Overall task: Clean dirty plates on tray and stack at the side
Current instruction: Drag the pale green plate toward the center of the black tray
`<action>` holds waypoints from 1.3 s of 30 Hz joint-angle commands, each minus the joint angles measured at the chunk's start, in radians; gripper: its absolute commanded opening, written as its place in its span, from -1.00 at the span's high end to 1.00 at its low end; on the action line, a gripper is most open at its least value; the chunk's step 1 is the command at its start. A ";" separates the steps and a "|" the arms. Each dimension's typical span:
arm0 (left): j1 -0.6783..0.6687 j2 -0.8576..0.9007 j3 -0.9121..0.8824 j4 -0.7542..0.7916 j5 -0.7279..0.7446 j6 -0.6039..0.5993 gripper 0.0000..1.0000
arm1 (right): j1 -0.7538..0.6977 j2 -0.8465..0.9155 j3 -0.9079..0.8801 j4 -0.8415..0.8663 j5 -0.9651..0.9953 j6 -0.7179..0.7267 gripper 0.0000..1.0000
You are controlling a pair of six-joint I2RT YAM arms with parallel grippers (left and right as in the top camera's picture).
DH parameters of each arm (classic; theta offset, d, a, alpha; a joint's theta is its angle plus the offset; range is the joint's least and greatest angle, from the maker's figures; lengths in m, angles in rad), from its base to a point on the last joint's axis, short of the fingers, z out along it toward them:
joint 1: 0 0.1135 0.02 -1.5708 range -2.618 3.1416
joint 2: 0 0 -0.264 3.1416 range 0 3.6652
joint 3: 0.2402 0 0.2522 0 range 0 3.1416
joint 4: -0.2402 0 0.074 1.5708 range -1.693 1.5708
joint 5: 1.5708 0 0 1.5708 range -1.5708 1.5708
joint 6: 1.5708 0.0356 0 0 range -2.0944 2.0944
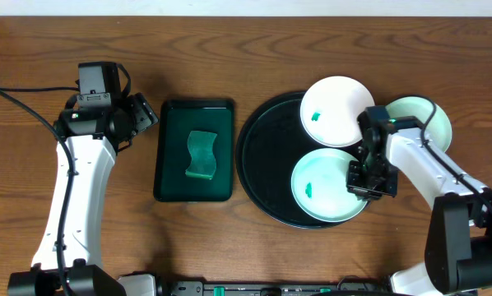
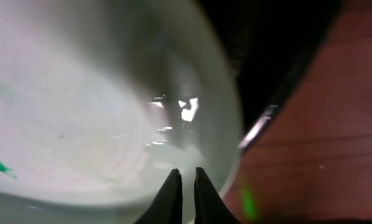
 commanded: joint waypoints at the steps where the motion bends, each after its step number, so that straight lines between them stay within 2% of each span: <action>1: 0.004 0.000 0.015 -0.004 -0.013 0.003 -0.59 | 0.033 0.005 -0.016 0.010 -0.005 0.028 0.87; 4: 0.004 0.000 0.015 -0.004 -0.013 0.003 -0.59 | 0.045 0.004 -0.008 0.010 -0.002 0.013 0.54; 10: 0.004 0.000 0.015 -0.004 -0.013 0.003 -0.59 | 0.019 0.004 0.184 -0.162 0.005 -0.018 0.48; 13: 0.004 0.000 0.015 -0.004 -0.013 0.003 -0.59 | 0.019 0.003 0.256 -0.276 0.078 -0.018 0.46; 16: 0.004 0.000 0.015 -0.004 -0.013 0.003 -0.59 | 0.019 0.003 0.209 -0.275 0.104 -0.017 0.48; 20: 0.004 0.000 0.015 -0.004 -0.013 0.003 -0.59 | 0.019 0.004 0.078 -0.183 0.099 0.008 0.49; 26: 0.004 0.000 0.015 -0.004 -0.013 0.003 -0.59 | 0.030 0.004 -0.048 -0.051 0.037 0.017 0.64; 27: 0.004 0.000 0.015 -0.004 -0.013 0.003 -0.59 | 0.030 0.004 -0.057 -0.041 0.037 0.016 0.70; 29: 0.004 0.000 0.015 -0.004 -0.013 0.003 -0.59 | 0.031 0.004 -0.067 -0.026 0.035 0.016 0.97; 39: 0.004 0.000 0.015 -0.004 -0.013 0.003 -0.59 | 0.058 0.004 -0.063 0.167 -0.235 0.011 0.97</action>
